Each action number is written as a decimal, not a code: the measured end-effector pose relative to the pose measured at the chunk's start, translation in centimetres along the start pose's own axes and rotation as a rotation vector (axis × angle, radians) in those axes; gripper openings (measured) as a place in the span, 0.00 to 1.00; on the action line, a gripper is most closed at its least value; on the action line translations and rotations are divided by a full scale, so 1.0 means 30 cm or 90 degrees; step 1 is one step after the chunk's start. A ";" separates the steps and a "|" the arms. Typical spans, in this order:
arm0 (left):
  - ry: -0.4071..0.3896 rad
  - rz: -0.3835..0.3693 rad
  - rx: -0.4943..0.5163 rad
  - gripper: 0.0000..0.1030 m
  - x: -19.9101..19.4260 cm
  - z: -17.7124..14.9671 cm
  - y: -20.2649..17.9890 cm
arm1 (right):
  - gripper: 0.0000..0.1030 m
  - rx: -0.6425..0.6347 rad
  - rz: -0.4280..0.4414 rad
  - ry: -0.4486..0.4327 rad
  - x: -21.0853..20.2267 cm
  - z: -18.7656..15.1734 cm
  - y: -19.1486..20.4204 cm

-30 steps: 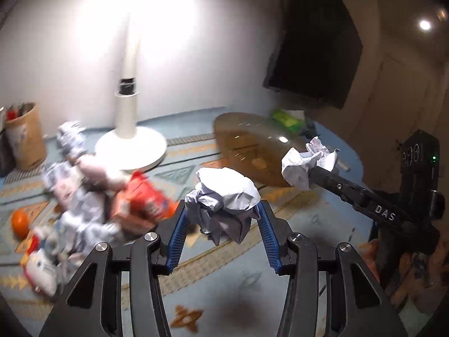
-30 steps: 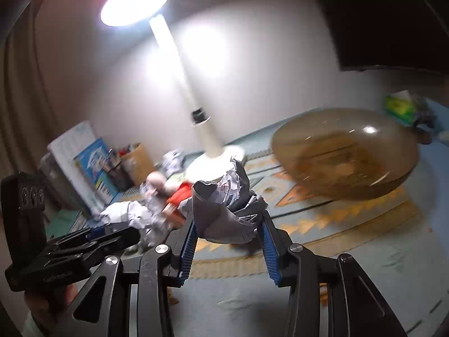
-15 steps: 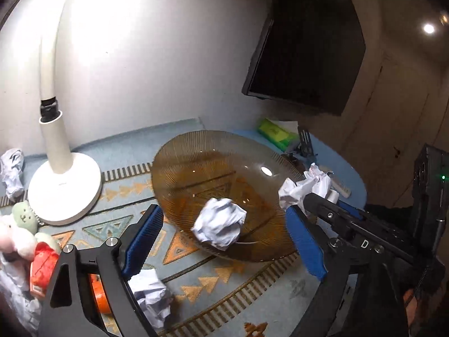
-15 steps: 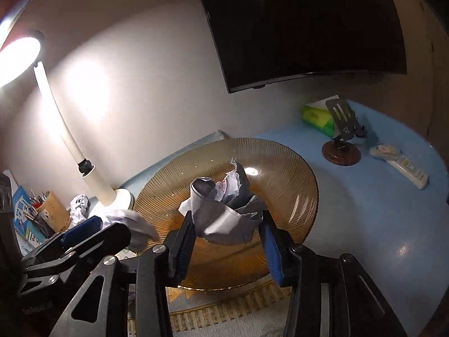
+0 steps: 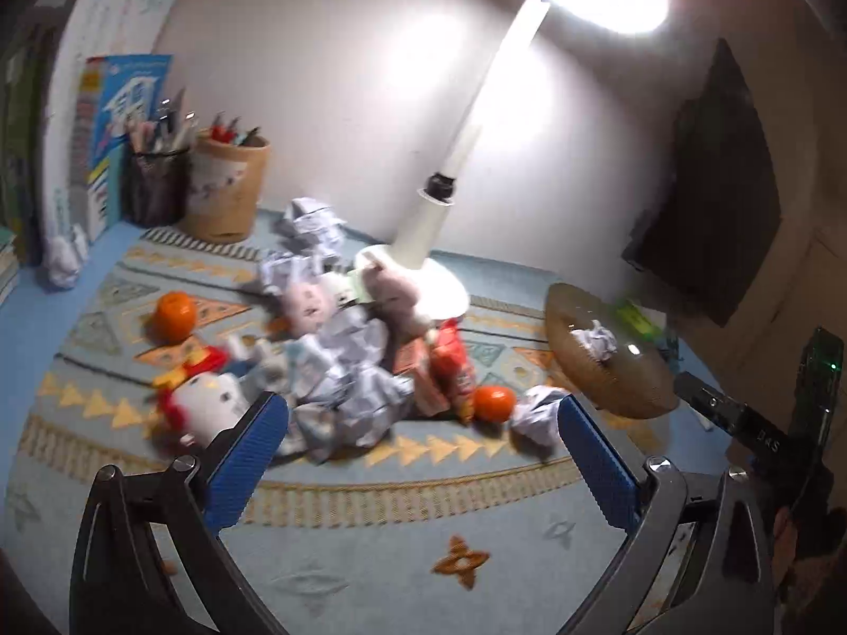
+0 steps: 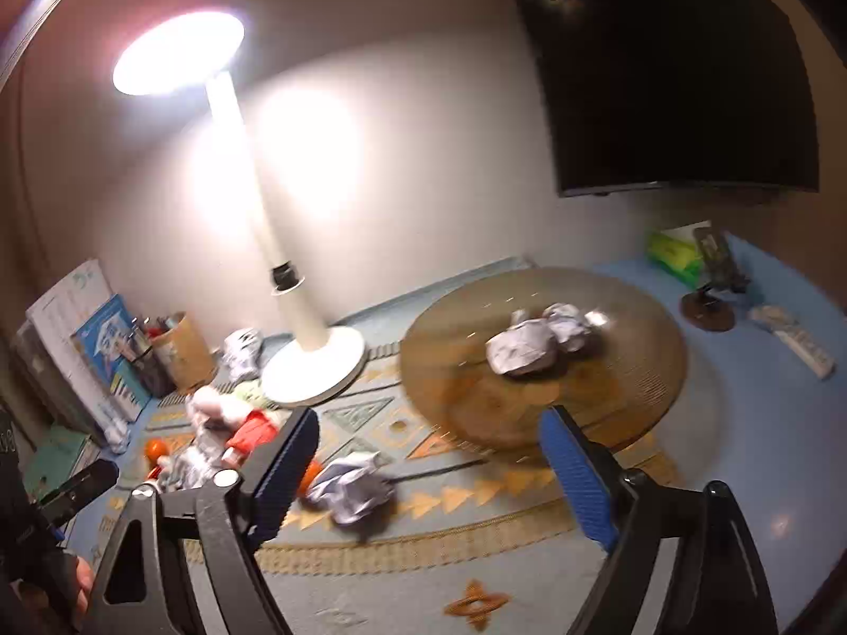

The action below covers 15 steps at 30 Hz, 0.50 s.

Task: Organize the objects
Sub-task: 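Move the right gripper back toward the paper pile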

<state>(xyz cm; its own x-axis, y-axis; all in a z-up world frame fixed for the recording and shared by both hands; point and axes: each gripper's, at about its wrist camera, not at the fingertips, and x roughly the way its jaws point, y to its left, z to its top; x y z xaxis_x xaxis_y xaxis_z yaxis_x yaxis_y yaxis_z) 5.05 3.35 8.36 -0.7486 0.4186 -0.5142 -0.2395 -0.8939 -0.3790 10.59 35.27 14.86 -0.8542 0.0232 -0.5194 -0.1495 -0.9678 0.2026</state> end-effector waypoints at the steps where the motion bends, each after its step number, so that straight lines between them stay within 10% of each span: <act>1: 0.006 0.006 -0.004 0.99 0.001 -0.023 0.044 | 0.86 -0.015 0.014 0.011 0.027 -0.045 0.055; 5: 0.004 0.058 0.034 0.99 0.030 -0.096 0.115 | 0.80 -0.066 0.021 0.057 0.168 -0.188 0.239; 15: 0.007 0.093 -0.004 0.99 0.038 -0.093 0.154 | 0.85 -0.074 -0.049 -0.025 0.231 -0.255 0.309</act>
<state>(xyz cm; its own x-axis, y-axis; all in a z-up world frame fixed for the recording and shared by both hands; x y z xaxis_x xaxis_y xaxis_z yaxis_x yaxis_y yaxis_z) 4.81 0.15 3.88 -0.7683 0.2864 -0.5724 -0.1252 -0.9443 -0.3044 7.08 24.54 6.80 -0.8612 0.1066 -0.4970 -0.1593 -0.9851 0.0646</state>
